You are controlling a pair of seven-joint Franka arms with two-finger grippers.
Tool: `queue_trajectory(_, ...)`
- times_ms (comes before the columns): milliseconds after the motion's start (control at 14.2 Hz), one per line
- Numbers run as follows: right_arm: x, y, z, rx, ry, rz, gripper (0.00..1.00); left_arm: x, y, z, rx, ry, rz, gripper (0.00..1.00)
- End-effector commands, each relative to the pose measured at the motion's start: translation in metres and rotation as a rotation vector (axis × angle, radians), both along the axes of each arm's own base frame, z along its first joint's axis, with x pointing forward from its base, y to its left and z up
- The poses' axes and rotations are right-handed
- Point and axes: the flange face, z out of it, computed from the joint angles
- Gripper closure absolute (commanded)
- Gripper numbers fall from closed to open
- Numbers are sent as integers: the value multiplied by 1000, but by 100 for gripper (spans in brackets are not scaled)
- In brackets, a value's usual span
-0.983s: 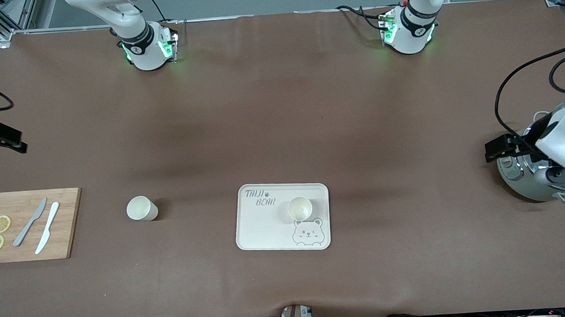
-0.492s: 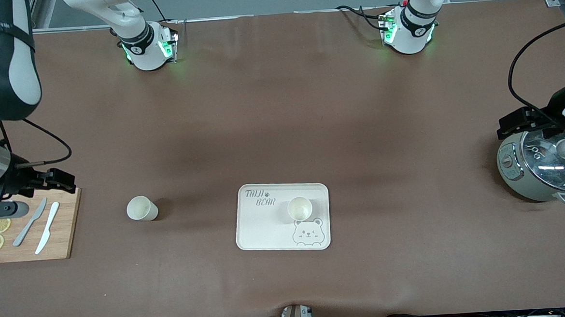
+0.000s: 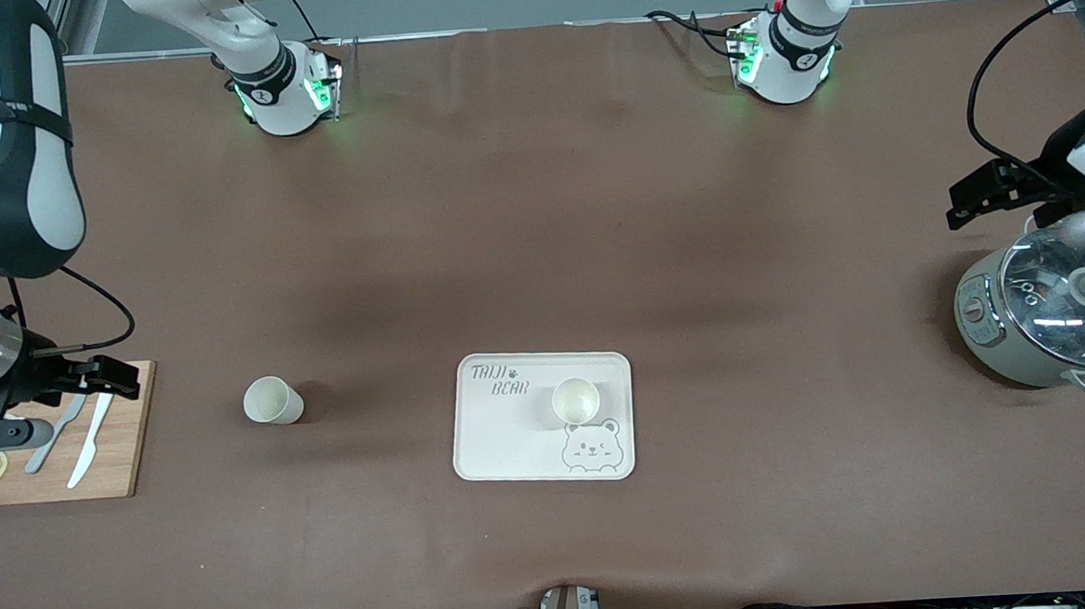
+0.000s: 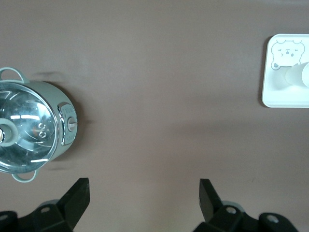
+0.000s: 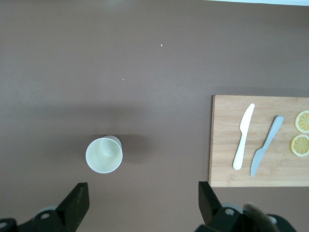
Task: Place white IKEA cup upright on tray with both arms
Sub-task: 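Move the right gripper down to the white cup near the cutting board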
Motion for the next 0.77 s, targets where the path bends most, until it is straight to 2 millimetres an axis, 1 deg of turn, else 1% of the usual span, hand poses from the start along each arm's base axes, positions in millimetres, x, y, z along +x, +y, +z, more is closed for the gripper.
queue_trajectory(0,7,4,-23,-1,-18,14,0,-21,1,4,-20,-15,-4,0)
queue_trajectory(211,9,4,-52,-3,-47,17,0,-26,-2,9,-42,-21,-5,0)
queue_trajectory(351,10,6,-73,-5,-40,20,0,-27,-7,7,-43,-17,-14,0)
queue_trajectory(421,9,5,-83,-6,-38,20,0,-30,-11,9,-50,-19,-19,0)
queue_trajectory(702,0,5,-119,4,-52,13,0,-32,-25,10,-57,-17,-35,0)
